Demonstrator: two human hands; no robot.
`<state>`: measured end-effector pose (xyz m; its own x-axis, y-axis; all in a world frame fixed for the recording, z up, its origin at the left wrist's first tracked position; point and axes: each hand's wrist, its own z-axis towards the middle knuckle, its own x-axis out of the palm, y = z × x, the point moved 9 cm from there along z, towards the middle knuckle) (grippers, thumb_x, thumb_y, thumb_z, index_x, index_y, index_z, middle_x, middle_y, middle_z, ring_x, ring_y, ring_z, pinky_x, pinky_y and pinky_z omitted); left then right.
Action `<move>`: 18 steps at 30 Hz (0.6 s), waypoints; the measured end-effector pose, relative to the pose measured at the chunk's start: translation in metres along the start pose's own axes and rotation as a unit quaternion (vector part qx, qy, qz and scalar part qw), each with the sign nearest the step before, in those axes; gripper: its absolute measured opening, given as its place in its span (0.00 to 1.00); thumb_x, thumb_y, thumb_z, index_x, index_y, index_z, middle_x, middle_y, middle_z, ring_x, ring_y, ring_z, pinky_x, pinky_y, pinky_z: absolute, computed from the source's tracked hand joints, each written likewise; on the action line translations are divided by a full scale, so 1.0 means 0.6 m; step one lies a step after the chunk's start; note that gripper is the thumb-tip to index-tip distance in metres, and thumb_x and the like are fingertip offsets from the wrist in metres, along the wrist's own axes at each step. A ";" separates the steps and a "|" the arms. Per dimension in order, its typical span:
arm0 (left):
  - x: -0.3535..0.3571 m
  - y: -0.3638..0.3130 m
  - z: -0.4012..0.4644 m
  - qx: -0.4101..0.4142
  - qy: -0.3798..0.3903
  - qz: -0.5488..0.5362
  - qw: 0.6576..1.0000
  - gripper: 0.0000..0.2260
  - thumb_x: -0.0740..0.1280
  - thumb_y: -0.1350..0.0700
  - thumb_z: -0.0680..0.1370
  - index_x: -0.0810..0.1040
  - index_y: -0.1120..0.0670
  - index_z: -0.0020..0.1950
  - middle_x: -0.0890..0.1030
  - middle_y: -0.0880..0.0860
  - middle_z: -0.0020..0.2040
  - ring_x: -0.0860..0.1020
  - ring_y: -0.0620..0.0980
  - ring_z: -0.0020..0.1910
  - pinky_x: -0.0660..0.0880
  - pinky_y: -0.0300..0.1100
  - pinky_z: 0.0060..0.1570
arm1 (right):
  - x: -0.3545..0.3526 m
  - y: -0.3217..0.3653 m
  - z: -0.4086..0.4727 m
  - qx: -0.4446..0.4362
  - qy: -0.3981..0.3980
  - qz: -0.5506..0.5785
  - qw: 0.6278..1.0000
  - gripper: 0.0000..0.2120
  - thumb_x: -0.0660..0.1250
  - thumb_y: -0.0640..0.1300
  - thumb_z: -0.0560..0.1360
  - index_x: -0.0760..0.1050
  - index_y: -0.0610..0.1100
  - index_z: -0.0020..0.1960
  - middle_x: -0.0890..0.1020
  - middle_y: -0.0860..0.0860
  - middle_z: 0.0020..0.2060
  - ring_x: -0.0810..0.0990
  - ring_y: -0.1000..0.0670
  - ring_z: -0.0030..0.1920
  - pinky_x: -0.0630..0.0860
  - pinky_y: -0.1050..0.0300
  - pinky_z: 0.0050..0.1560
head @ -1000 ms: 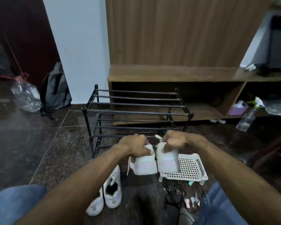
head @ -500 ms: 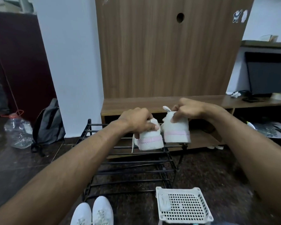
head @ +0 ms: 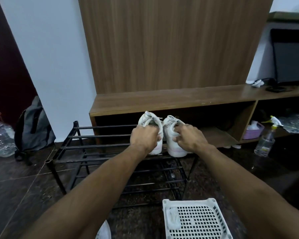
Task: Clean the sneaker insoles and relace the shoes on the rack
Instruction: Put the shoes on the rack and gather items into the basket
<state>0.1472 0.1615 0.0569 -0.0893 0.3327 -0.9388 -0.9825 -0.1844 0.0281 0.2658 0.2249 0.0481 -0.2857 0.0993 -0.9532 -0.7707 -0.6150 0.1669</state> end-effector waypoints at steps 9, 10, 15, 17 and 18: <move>0.088 -0.008 0.033 -0.006 0.009 0.007 1.000 0.12 0.62 0.45 0.80 0.76 0.51 0.57 0.81 0.52 0.51 0.80 0.55 0.50 0.67 0.44 0.38 | 0.064 -0.038 0.046 0.023 -0.029 -0.014 0.999 0.15 0.67 0.46 0.77 0.63 0.48 0.37 0.76 0.46 0.50 0.74 0.45 0.44 0.67 0.54 0.40; 0.090 -0.008 0.036 -0.006 0.009 0.006 1.000 0.12 0.62 0.45 0.80 0.76 0.51 0.56 0.81 0.52 0.51 0.80 0.55 0.50 0.67 0.45 0.37 | 0.068 -0.041 0.050 0.022 -0.025 -0.012 0.999 0.17 0.67 0.46 0.77 0.61 0.49 0.35 0.76 0.46 0.50 0.73 0.47 0.42 0.67 0.54 0.40; 0.096 -0.005 0.038 0.010 0.021 -0.004 1.000 0.16 0.60 0.42 0.80 0.73 0.49 0.61 0.79 0.50 0.57 0.79 0.56 0.52 0.68 0.46 0.38 | 0.078 -0.044 0.050 0.015 0.003 -0.001 1.000 0.09 0.67 0.47 0.76 0.67 0.48 0.43 0.76 0.45 0.57 0.75 0.45 0.53 0.68 0.54 0.44; 0.102 0.003 0.023 0.028 0.036 -0.030 0.999 0.18 0.60 0.43 0.80 0.68 0.47 0.69 0.73 0.48 0.66 0.78 0.58 0.55 0.70 0.48 0.42 | 0.071 -0.034 0.033 -0.003 -0.053 -0.008 0.999 0.11 0.66 0.47 0.75 0.73 0.45 0.56 0.75 0.46 0.62 0.72 0.45 0.61 0.71 0.50 0.54; 0.104 0.011 0.009 0.037 0.037 -0.058 0.997 0.20 0.60 0.45 0.80 0.65 0.46 0.72 0.68 0.46 0.70 0.78 0.58 0.56 0.72 0.49 0.43 | 0.066 -0.026 0.017 -0.011 -0.106 -0.004 0.994 0.16 0.66 0.46 0.75 0.73 0.44 0.62 0.75 0.47 0.62 0.71 0.45 0.62 0.70 0.49 0.59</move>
<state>0.1343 0.1863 0.0003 0.0348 0.2789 -0.9597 -0.9952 -0.0785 -0.0589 0.2606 0.2461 0.0101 -0.3943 0.2660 -0.8796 -0.7615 -0.6304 0.1507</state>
